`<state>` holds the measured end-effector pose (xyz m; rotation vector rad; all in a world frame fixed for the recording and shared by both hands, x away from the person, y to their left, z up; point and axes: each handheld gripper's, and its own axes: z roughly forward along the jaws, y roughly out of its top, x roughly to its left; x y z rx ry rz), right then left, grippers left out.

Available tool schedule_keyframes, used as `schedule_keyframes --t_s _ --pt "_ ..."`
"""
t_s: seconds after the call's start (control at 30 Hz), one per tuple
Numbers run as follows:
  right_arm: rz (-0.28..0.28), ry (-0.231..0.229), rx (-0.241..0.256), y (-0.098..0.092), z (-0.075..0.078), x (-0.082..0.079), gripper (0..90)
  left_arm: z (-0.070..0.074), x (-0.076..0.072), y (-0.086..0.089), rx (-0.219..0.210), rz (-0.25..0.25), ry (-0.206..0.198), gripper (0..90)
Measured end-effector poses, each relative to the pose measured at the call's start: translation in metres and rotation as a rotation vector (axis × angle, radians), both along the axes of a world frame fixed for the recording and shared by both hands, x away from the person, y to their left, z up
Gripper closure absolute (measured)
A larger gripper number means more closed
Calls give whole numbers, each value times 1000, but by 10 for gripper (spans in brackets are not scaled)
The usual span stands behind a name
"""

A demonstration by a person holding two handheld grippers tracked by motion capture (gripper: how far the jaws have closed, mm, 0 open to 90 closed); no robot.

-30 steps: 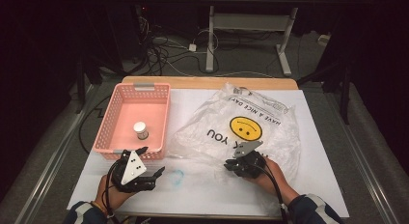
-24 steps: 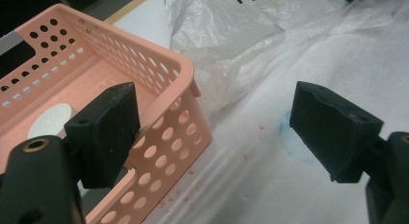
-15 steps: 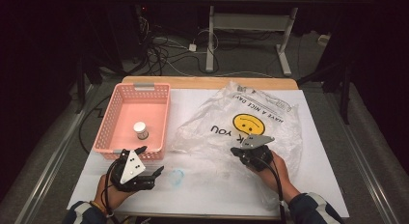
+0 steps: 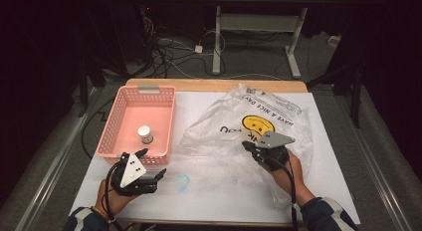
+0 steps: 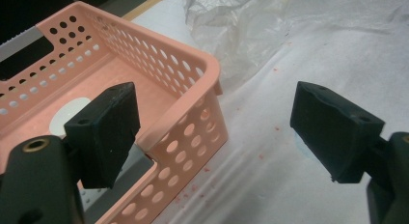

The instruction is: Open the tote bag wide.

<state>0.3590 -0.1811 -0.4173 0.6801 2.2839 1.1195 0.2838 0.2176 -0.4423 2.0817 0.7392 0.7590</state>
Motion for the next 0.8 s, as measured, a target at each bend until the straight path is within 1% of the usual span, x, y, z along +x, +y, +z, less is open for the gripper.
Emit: schedule_keyframes --t_s 0.03,0.07,0.23,0.4,0.5,0.57,0.6,0.7,0.77,0.8 --pt "0 0 0 0 0 0 900 0 0 0 -1 0 0 170" --pt "-2 -16 9 0 3 1 900 0 0 1 -3 0 -1 170" --pt "-3 -30 32 -1 8 2 900 0 1 1 -6 -7 -3 172" --pt "-3 -67 32 0 17 1 900 0 0 2 -9 -3 -5 172" --pt "-4 -76 41 -1 20 0 900 1 0 3 -11 1 -8 172" --pt "-4 -93 56 -2 26 1 900 2 1 4 -13 3 -11 172" --pt "-4 -93 56 -2 26 1 900 3 1 4 -14 5 -11 172" --pt "-12 -108 73 -2 34 2 900 5 2 7 -23 13 -19 172" --pt "-21 -135 82 0 41 4 900 9 3 9 -28 18 -23 172" --pt "-21 -135 82 0 41 4 900 11 3 10 -32 19 -28 172"
